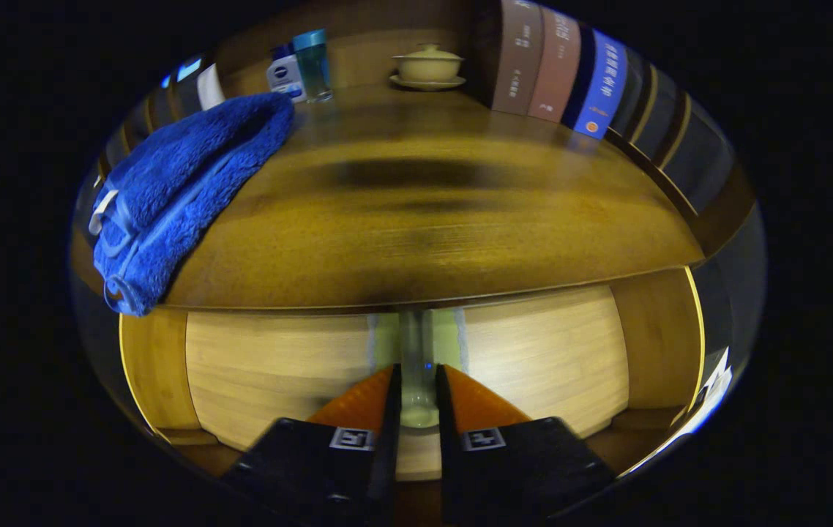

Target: Pull open the drawer, take out the items inside it, and place them on the countertop above the cabinet.

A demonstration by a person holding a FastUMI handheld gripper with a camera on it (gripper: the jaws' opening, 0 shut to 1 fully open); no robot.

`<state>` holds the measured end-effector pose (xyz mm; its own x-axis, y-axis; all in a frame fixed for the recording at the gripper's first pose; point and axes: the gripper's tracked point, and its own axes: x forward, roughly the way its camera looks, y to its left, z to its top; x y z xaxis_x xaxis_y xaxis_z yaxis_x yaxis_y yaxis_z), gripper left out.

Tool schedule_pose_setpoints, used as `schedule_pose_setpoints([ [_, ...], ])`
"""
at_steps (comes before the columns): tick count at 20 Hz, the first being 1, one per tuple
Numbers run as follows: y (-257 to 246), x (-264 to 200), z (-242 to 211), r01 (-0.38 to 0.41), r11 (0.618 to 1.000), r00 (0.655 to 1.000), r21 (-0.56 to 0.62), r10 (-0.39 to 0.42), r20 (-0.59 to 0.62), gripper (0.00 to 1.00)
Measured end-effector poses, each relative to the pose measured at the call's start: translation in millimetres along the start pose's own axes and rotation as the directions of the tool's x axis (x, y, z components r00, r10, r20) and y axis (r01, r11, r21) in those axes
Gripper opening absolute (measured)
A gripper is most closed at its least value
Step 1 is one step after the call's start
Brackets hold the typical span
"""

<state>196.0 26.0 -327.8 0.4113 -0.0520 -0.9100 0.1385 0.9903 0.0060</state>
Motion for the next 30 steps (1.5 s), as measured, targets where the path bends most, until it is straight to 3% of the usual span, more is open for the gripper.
schedule_pose_setpoints([
  [1, -3, -4, -1, 0.009, 1.000, 1.000, 0.012, -0.009, -0.005, 0.21],
  [5, -3, -29, -1, 0.004, 0.999, 1.000, 0.038, -0.005, 0.027, 0.20],
  [13, 8, -129, 0, 0.062, 0.996, 0.994, 0.071, -0.068, 0.084, 0.20],
  [17, 23, -161, 27, 0.043, 0.998, 0.990, 0.056, -0.050, 0.132, 0.21],
  [24, 24, -131, 100, 0.030, 0.998, 0.990, -0.049, -0.023, 0.142, 0.20],
  [30, 18, -79, 147, -0.021, 0.999, 0.994, -0.046, 0.026, 0.103, 0.20],
])
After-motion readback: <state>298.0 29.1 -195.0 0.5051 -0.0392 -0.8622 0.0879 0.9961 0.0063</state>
